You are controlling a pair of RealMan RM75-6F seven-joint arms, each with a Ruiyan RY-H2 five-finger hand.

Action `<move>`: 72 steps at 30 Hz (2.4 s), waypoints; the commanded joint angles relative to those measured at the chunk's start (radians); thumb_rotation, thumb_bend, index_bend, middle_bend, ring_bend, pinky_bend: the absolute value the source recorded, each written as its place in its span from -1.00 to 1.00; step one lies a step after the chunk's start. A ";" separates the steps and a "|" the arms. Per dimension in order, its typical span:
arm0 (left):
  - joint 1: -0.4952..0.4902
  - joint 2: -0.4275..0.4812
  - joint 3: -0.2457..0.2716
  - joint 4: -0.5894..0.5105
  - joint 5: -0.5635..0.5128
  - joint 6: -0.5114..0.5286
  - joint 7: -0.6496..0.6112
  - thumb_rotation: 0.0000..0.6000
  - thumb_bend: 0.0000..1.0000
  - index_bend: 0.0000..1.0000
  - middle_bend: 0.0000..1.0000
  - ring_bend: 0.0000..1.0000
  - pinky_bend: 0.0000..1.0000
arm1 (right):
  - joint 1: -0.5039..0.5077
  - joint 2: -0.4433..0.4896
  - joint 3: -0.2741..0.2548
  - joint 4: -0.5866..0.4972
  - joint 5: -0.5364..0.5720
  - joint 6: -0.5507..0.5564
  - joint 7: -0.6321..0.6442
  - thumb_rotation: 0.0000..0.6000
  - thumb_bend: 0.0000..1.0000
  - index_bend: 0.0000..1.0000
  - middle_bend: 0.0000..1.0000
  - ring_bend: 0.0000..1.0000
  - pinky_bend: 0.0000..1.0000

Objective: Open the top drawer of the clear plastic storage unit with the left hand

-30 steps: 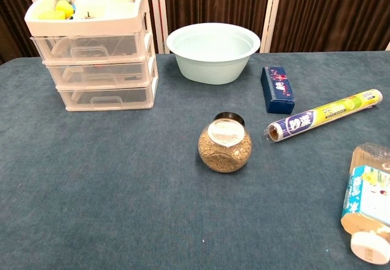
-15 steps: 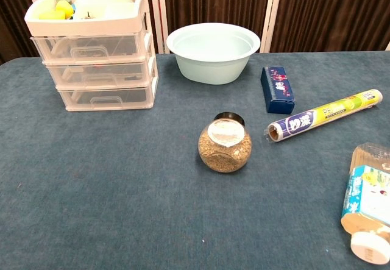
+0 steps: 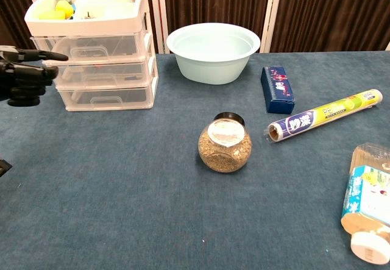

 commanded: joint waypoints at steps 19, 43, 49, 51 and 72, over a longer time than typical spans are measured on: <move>-0.095 -0.094 -0.050 0.151 -0.092 0.000 0.037 1.00 0.21 -0.80 0.98 0.88 0.89 | 0.004 0.000 -0.001 0.004 -0.011 0.001 0.015 1.00 -0.86 -1.00 -1.00 -1.00 -1.00; -0.177 -0.161 -0.100 0.244 -0.193 -0.022 0.059 1.00 0.21 -0.62 0.99 0.88 0.89 | 0.002 0.004 0.000 -0.002 -0.013 0.004 0.031 1.00 -0.86 -1.00 -1.00 -1.00 -1.00; -0.184 -0.177 -0.096 0.264 -0.193 -0.030 0.061 1.00 0.21 -0.62 0.99 0.88 0.88 | 0.003 0.006 0.000 -0.003 -0.010 0.001 0.036 1.00 -0.87 -1.00 -1.00 -1.00 -1.00; -0.186 -0.182 -0.100 0.271 -0.190 -0.036 0.056 1.00 0.21 -0.61 0.99 0.88 0.88 | 0.003 0.006 -0.001 -0.003 -0.010 0.000 0.037 1.00 -0.86 -1.00 -1.00 -1.00 -1.00; -0.196 -0.202 -0.119 0.304 -0.185 -0.063 0.034 1.00 0.21 -0.44 0.99 0.89 0.89 | 0.007 0.002 -0.001 -0.006 -0.008 -0.008 0.035 1.00 -0.86 -1.00 -1.00 -1.00 -1.00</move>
